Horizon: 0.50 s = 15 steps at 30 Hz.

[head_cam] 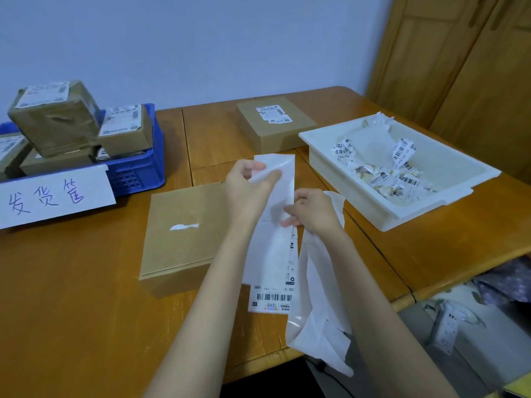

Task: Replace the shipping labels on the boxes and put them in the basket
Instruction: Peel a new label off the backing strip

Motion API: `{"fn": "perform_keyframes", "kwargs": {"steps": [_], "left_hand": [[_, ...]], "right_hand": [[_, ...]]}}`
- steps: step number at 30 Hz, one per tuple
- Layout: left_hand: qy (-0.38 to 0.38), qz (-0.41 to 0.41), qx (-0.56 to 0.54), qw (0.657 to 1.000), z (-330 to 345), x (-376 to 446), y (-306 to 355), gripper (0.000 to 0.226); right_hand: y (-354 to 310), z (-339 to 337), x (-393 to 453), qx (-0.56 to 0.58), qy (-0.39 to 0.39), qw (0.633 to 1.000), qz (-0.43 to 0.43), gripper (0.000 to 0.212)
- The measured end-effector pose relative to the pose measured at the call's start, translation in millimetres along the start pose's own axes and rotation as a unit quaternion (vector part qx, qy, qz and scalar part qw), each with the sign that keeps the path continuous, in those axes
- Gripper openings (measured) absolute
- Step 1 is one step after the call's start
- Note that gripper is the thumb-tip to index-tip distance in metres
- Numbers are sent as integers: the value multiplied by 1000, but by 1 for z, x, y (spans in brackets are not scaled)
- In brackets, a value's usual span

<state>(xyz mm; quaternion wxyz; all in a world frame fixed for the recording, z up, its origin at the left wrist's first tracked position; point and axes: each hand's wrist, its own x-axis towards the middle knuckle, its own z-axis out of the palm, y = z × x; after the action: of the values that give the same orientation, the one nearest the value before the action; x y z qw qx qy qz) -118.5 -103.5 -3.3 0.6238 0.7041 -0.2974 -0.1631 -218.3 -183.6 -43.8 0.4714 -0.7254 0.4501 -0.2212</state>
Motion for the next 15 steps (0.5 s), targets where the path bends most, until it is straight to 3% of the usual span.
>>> {"fn": "perform_keyframes", "kwargs": {"steps": [2,4,7,9,12,15], "left_hand": [[4,-39,-13,999,-3,0,3,43],[-3,-98,-44,994,-7,1,7,56],[-38,-131,-9,991,-11,2,11,44],[-65,-117,25,991,-11,1,9,32],[-105,-93,21,990,-14,-3,8,34],[-115,-83,4,990,-18,-4,3,28]], "right_hand": [[2,1,5,43,49,998,-13,21],[0,0,7,118,72,990,-2,28],[-4,-3,7,251,69,965,36,21],[-6,-4,6,245,79,966,29,16],[-4,-4,3,178,84,980,12,12],[-5,-5,-2,39,65,997,-22,17]]}}
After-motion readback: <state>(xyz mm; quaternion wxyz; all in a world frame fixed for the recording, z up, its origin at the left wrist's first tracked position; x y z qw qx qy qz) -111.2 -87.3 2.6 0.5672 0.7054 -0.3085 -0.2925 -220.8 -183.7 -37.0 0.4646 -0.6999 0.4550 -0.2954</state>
